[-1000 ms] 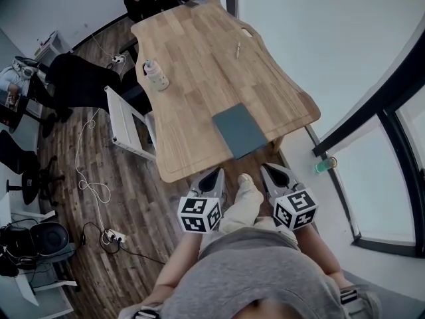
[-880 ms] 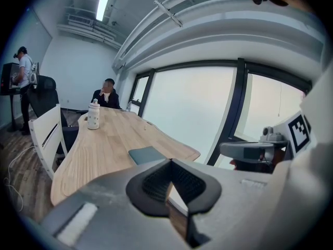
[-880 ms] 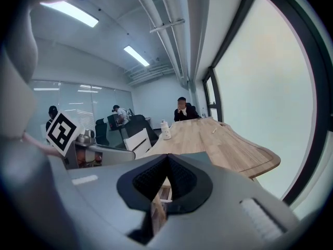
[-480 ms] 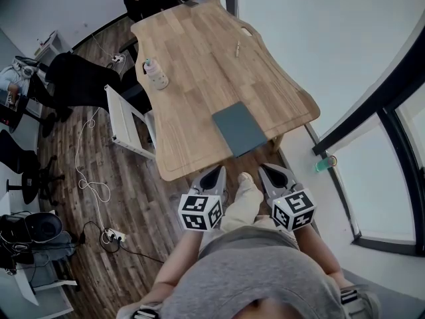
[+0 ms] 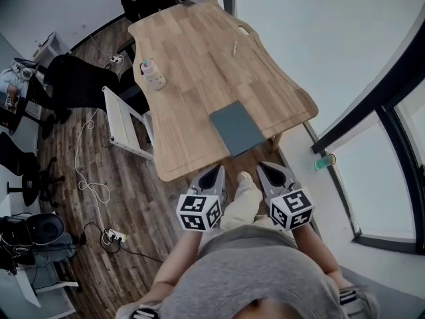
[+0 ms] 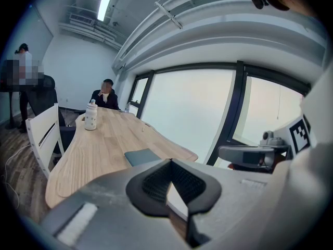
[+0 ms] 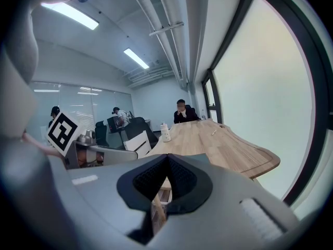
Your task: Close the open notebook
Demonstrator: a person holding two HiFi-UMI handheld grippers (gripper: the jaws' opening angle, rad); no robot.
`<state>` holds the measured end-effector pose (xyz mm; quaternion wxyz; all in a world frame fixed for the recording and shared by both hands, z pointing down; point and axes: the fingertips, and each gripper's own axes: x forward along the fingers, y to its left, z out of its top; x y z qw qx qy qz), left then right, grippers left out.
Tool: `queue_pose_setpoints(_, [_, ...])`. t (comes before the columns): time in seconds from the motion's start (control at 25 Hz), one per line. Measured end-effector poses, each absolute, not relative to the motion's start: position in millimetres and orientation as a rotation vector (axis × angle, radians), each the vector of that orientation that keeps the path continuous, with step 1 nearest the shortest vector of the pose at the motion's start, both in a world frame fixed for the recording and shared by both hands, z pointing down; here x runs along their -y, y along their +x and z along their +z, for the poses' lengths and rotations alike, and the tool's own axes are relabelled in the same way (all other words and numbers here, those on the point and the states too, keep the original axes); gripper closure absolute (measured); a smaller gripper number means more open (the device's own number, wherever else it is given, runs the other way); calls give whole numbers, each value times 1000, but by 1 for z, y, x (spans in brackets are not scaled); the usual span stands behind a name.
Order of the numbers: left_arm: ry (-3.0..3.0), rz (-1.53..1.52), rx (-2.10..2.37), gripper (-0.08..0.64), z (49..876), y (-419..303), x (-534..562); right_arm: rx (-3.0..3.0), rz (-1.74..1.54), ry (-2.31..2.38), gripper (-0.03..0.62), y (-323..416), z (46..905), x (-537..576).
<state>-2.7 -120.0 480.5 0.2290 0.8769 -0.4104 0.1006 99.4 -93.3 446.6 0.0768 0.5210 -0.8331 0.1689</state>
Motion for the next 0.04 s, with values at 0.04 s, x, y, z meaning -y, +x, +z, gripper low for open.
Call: queue_pose_setpoints(0.04, [2415,273,1130,558,480,-2,121,2498,504,1562,594,100,446,94])
